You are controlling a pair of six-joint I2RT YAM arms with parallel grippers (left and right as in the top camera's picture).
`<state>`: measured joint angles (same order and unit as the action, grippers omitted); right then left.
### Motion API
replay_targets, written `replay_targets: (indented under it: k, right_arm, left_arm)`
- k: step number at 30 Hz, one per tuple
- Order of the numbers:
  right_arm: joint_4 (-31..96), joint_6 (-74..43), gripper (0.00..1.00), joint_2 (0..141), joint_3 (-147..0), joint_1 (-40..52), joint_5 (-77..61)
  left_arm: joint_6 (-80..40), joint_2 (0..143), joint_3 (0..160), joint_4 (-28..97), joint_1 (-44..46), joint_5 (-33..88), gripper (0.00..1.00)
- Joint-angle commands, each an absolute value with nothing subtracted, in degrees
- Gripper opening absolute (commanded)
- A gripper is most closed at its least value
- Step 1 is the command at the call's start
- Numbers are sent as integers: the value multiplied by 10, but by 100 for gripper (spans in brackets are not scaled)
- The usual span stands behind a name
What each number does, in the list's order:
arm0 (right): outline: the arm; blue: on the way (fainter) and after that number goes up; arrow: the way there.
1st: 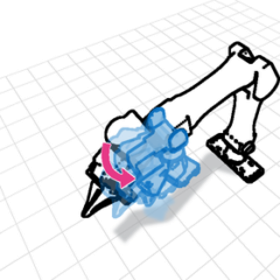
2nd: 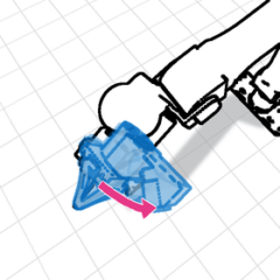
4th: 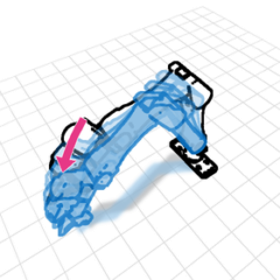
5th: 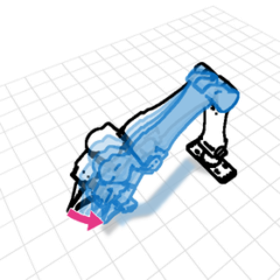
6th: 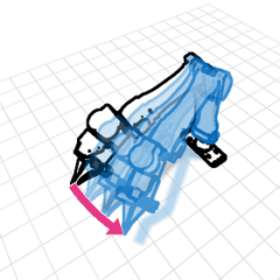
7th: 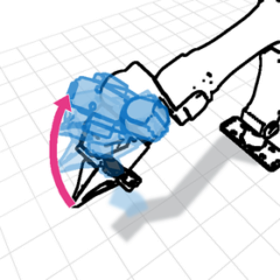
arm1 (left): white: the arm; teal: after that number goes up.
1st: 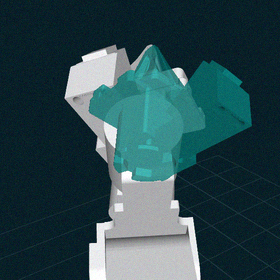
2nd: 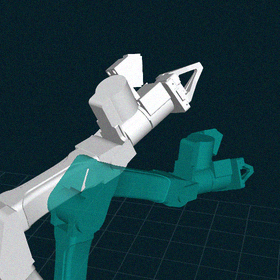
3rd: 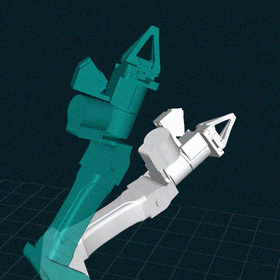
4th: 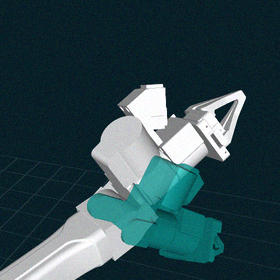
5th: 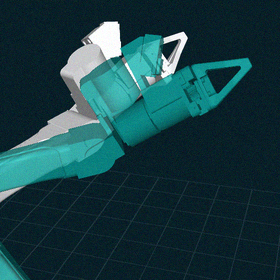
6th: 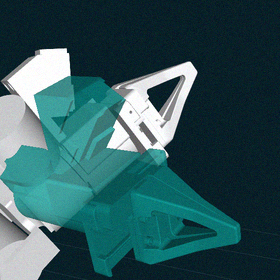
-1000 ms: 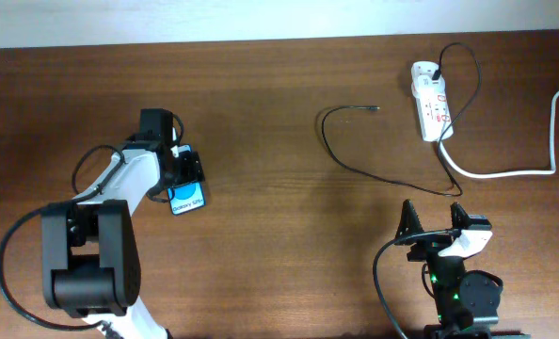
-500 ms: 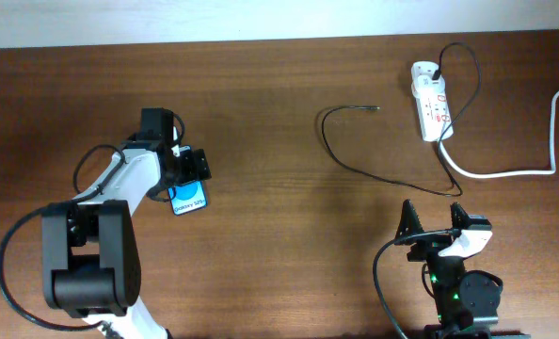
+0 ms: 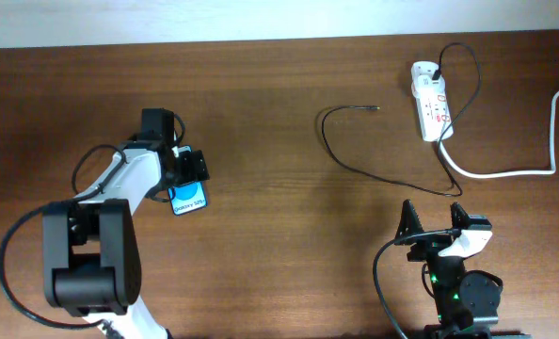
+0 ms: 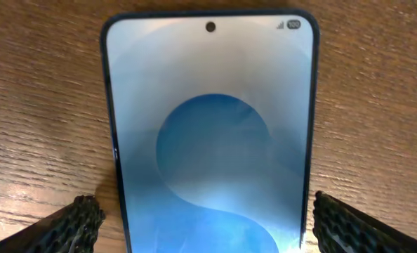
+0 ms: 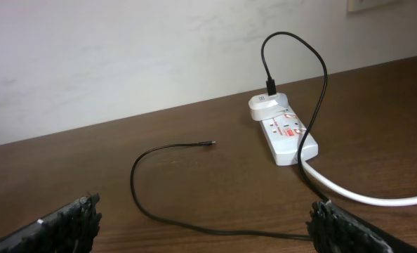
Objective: Plug charger to phone and switch on socket
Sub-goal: 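Lower the left gripper and close it on the phone's sides, then lift the phone with the left gripper and tilt it upright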
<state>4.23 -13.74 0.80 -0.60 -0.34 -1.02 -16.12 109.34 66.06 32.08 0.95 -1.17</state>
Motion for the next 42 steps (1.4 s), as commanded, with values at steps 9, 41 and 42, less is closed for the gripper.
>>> replay_targets:
  k: [9, 41, 42]
  right_arm:
    - [45, -138, 98, 4, -3, -4, -4]
    - [45, -138, 98, 4, -3, -4, -4]
    - [45, -138, 98, 4, -3, -4, -4]
  left_arm:
    - [-171, 1171, 646, 327, 8, 35, 72]
    - [-189, 1052, 839, 578, 9, 97, 39]
    - [-189, 1044, 839, 581, 12, 109, 39]
